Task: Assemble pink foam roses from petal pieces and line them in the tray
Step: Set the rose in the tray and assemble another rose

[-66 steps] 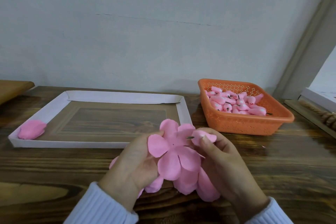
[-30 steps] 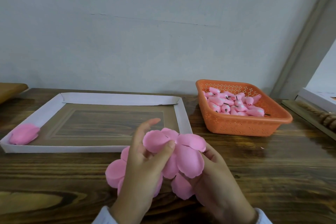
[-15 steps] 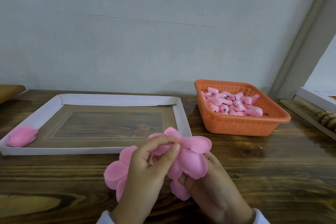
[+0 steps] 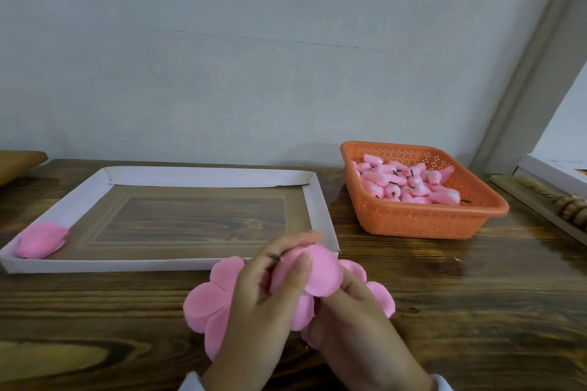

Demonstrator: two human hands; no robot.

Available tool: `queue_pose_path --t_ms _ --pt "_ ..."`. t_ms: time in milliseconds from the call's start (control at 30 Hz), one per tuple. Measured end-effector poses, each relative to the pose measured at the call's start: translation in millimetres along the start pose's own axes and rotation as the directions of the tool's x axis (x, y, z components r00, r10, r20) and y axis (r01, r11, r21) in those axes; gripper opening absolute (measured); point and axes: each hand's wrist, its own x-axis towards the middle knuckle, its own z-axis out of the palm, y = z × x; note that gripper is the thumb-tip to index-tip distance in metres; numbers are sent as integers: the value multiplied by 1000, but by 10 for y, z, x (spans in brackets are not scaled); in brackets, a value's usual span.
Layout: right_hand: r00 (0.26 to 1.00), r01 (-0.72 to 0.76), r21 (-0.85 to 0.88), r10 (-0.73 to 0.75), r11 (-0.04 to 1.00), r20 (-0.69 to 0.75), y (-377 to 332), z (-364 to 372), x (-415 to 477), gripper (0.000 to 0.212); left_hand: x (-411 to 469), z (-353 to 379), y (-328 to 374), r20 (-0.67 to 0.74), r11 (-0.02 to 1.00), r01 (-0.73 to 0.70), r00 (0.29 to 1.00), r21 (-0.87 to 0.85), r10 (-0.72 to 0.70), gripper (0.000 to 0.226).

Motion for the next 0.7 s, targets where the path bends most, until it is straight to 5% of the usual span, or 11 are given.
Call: queue_pose_path --t_ms 367,467,600,700 --pt "996 -77 -20 78 997 31 3 -16 12 20 -29 45 7 -83 997 72 994 32 -70 30" --pt "996 -90 -79 91 993 16 -54 -53 9 13 1 23 -16 -162 984 175 970 -41 -179 24" --pt "945 49 -351 -158 935 -288 -78 -170 54 29 51 -58 -24 -239 942 309 913 -128 -332 25" --pt "898 164 -411 -308 897 -314 -173 -232 57 25 80 -122 24 -51 827 451 868 -335 -494 44"
